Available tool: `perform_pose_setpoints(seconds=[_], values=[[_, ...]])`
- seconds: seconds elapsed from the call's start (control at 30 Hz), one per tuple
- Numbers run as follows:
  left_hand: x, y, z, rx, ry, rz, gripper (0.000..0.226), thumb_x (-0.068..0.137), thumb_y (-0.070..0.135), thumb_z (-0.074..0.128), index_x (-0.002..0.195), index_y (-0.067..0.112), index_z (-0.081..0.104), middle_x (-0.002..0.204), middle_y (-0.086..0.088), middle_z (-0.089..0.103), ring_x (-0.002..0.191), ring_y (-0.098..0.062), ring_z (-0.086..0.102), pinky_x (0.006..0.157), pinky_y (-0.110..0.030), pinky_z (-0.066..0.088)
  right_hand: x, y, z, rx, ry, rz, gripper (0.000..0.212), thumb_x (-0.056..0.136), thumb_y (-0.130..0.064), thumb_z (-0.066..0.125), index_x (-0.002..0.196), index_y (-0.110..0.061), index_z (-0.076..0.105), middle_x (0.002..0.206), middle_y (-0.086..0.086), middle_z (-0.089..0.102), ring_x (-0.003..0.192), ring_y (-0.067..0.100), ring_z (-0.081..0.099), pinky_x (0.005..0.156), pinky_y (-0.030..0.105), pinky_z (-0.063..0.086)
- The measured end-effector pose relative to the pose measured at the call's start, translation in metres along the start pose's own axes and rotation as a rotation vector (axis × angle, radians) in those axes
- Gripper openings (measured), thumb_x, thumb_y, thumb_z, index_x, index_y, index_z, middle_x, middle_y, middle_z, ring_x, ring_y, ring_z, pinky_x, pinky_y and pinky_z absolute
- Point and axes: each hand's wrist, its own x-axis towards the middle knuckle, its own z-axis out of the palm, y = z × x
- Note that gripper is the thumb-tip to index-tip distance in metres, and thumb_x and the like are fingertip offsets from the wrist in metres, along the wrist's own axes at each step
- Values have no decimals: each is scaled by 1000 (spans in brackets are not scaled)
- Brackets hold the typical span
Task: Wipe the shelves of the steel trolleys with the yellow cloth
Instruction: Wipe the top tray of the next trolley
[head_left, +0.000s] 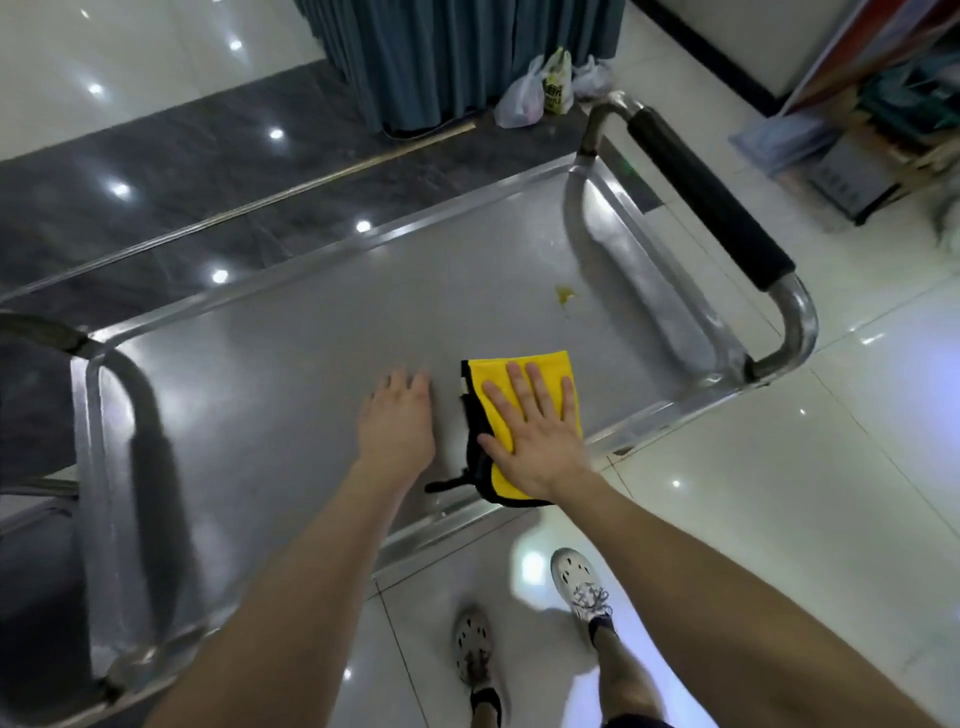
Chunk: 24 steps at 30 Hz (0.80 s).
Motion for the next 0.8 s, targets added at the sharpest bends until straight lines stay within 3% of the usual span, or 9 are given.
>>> perform_pose_setpoints(seconds=[0.17, 0.27, 0.37, 0.47, 0.63, 0.8], values=[[36, 52, 9, -108, -43, -20, 65, 102, 12, 56, 163, 11, 33, 165, -13, 38, 150, -36, 43, 120, -47, 41, -1, 19, -3, 73, 12, -120, 69, 108, -59, 27, 171, -41, 6, 180, -2, -9, 165, 24, -16, 129, 66, -1], [49, 68, 14, -164, -101, -69, 70, 97, 22, 67, 160, 10, 39, 164, -16, 38, 152, -37, 42, 123, -42, 38, -3, 48, -8, 74, 3, -195, 68, 107, -53, 33, 171, -40, 12, 180, -5, -4, 166, 24, -12, 130, 64, -1], [56, 72, 18, -174, -144, -146, 106, 74, 35, 95, 162, 12, 40, 169, -14, 33, 156, -34, 38, 125, -42, 37, -1, 96, -19, 74, -10, -178, 68, 108, -53, 33, 171, -41, 9, 180, -6, -5, 165, 22, -14, 130, 63, -1], [62, 80, 18, -188, -182, -200, 130, 59, 38, 106, 165, 11, 35, 171, -14, 30, 155, -35, 37, 125, -47, 38, 13, 155, -28, 95, -12, -100, 69, 108, -55, 32, 170, -43, 6, 180, -7, -6, 165, 20, -16, 130, 61, -2], [71, 82, 19, -173, -155, -234, 133, 64, 36, 105, 170, 14, 27, 180, -10, 14, 164, -32, 24, 131, -45, 29, 77, 219, -47, 52, 11, -4, 75, 105, -70, 30, 169, -46, -1, 179, -7, -13, 165, 19, -16, 130, 60, -7], [77, 83, 15, -190, -140, -257, 133, 66, 37, 104, 171, 20, 23, 181, -4, 10, 165, -29, 20, 131, -43, 28, 190, 220, -72, 11, 34, 67, 86, 95, -83, 24, 170, -42, 13, 181, -3, -1, 166, 22, -9, 129, 62, -9]])
